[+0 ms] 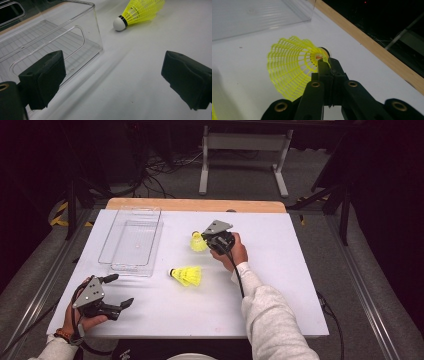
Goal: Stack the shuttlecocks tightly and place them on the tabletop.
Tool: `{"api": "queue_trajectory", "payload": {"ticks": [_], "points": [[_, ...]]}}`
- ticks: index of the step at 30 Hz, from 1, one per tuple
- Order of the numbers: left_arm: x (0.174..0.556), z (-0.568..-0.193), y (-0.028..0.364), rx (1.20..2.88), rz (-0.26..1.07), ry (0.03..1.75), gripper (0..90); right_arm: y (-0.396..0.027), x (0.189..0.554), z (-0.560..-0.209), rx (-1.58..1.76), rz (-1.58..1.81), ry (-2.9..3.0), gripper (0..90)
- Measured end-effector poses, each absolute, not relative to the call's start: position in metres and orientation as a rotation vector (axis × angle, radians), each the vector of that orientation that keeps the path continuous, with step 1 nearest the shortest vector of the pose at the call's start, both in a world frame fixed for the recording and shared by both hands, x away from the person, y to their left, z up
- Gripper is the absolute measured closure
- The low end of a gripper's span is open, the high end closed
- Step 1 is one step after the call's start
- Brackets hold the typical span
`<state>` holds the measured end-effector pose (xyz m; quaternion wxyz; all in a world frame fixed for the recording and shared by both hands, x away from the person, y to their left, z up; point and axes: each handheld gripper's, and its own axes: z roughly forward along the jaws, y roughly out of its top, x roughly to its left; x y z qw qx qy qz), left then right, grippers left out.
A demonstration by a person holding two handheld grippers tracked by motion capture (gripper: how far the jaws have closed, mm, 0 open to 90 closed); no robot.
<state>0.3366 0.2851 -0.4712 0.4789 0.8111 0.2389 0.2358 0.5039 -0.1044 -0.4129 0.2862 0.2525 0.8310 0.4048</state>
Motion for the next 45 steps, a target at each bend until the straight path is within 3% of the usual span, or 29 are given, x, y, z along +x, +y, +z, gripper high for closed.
{"api": "queue_trajectory", "payload": {"ticks": [23, 45], "points": [[0.337, -0.472, 0.284, 1.981, 0.586, 0.591, 6.4, -0.152, 0.466, -0.398, 0.688, 1.200, 2.140, 90.0], [0.336, -0.471, 0.285, 1.982, 0.594, 0.585, 6.2, -0.185, 0.403, -0.397, 0.560, 1.260, 2.147, 90.0]]}}
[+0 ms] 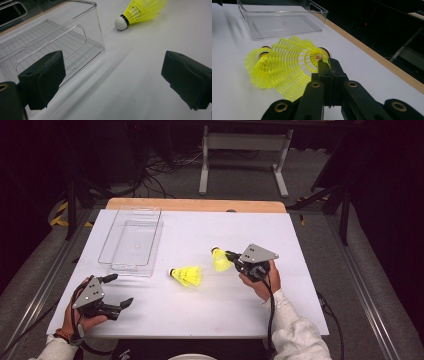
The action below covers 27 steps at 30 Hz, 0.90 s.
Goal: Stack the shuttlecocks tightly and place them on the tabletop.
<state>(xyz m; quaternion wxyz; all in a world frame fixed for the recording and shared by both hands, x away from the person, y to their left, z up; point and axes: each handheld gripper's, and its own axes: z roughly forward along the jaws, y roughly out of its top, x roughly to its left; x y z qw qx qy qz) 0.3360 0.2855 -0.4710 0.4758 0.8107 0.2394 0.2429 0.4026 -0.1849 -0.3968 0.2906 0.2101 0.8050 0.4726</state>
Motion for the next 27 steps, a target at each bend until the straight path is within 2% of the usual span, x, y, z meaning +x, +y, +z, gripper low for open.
{"api": "queue_trajectory", "payload": {"ticks": [14, 27], "points": [[0.335, -0.471, 0.285, 1.980, 0.596, 0.585, 6.2, -0.184, 0.374, -0.410, 0.457, 1.243, 2.246, 90.0], [0.335, -0.471, 0.285, 1.984, 0.592, 0.582, 6.3, -0.170, 0.372, -0.424, 0.387, 1.259, 2.334, 90.0]]}}
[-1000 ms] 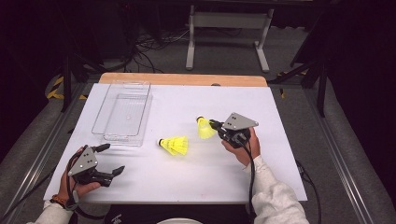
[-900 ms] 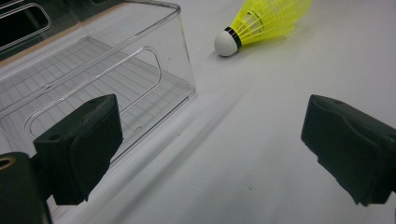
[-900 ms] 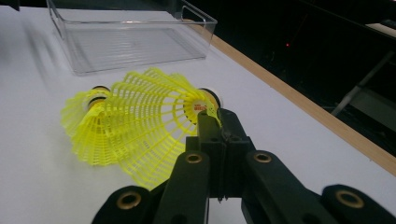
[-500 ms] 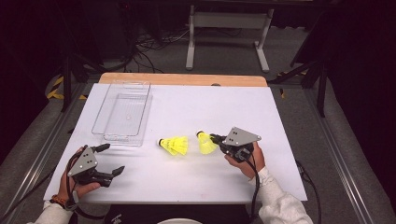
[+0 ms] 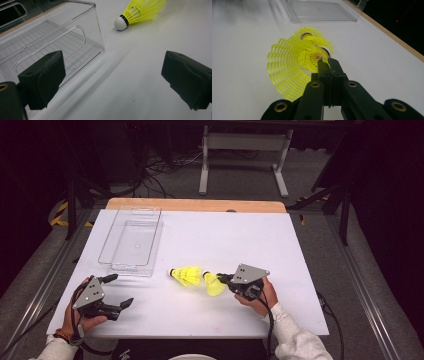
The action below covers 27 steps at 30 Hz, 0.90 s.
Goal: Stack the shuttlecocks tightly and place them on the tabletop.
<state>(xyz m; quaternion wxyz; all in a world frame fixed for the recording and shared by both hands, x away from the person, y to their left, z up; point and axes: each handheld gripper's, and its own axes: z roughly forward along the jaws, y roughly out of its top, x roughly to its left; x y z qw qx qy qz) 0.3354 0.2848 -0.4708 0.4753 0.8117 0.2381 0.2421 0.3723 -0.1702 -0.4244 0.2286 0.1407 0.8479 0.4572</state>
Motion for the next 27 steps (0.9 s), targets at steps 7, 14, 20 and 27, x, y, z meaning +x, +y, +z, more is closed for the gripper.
{"api": "queue_trajectory", "payload": {"ticks": [7, 14, 20, 27], "points": [[0.336, -0.471, 0.284, 1.989, 0.592, 0.578, 6.2, -0.157, 0.379, -0.436, 0.341, 1.249, 2.384, 90.0], [0.336, -0.471, 0.284, 1.991, 0.588, 0.576, 6.2, -0.152, 0.389, -0.443, 0.338, 1.245, 2.398, 89.9], [0.336, -0.472, 0.284, 1.992, 0.585, 0.577, 6.3, -0.149, 0.398, -0.446, 0.311, 1.232, 2.399, 89.3], [0.337, -0.472, 0.283, 2.000, 0.585, 0.575, 6.3, -0.145, 0.407, -0.451, 0.302, 1.213, 2.410, 86.9]]}}
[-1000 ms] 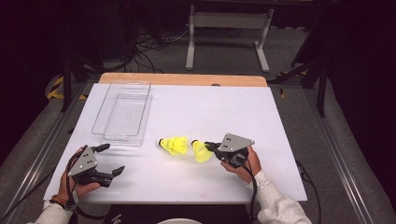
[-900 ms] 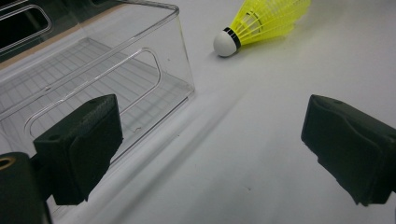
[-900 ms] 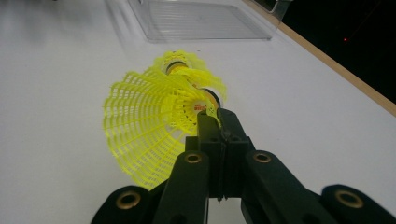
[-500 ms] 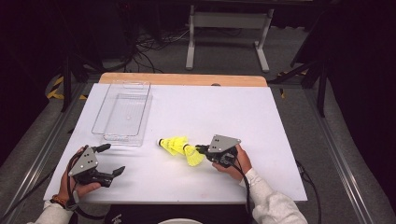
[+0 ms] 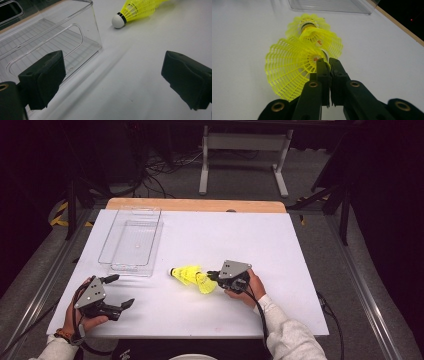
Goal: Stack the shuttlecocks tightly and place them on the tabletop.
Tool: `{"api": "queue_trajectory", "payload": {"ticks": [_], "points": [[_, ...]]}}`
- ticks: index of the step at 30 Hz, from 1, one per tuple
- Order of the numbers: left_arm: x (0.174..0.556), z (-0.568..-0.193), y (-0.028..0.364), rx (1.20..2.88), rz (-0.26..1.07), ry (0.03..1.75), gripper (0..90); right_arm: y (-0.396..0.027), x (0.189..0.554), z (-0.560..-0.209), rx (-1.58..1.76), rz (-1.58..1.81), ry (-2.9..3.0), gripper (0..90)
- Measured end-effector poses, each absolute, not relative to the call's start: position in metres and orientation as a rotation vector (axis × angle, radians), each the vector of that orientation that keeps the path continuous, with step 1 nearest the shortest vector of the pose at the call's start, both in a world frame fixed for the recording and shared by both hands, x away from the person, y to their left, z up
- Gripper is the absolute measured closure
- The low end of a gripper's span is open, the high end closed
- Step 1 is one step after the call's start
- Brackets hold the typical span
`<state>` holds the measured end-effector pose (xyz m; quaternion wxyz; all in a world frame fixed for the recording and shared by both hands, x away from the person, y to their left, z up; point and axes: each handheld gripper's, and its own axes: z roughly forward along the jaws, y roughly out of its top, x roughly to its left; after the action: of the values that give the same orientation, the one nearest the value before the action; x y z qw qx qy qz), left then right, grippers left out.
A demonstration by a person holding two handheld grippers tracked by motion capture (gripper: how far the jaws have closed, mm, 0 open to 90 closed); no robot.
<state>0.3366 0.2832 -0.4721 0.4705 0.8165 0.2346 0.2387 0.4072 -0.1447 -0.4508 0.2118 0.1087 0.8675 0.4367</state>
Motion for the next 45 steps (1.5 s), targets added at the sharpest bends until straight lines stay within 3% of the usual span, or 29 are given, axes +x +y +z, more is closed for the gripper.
{"api": "queue_trajectory", "payload": {"ticks": [7, 22, 25, 28, 45], "points": [[0.337, -0.472, 0.283, 2.007, 0.582, 0.573, 6.4, -0.144, 0.414, -0.455, 0.329, 1.187, 2.408, 82.8], [0.336, -0.471, 0.284, 2.004, 0.585, 0.572, 6.4, -0.148, 0.415, -0.459, 0.422, 1.101, 2.440, 60.5], [0.336, -0.471, 0.284, 2.001, 0.584, 0.573, 6.5, -0.152, 0.414, -0.460, 0.441, 1.097, 2.455, 68.5], [0.336, -0.471, 0.284, 2.006, 0.585, 0.569, 6.5, -0.158, 0.413, -0.458, 0.432, 1.112, 2.451, 87.6], [0.336, -0.472, 0.283, 2.010, 0.585, 0.568, 6.6, -0.158, 0.408, -0.448, 0.321, 1.146, 2.400, 90.0]]}}
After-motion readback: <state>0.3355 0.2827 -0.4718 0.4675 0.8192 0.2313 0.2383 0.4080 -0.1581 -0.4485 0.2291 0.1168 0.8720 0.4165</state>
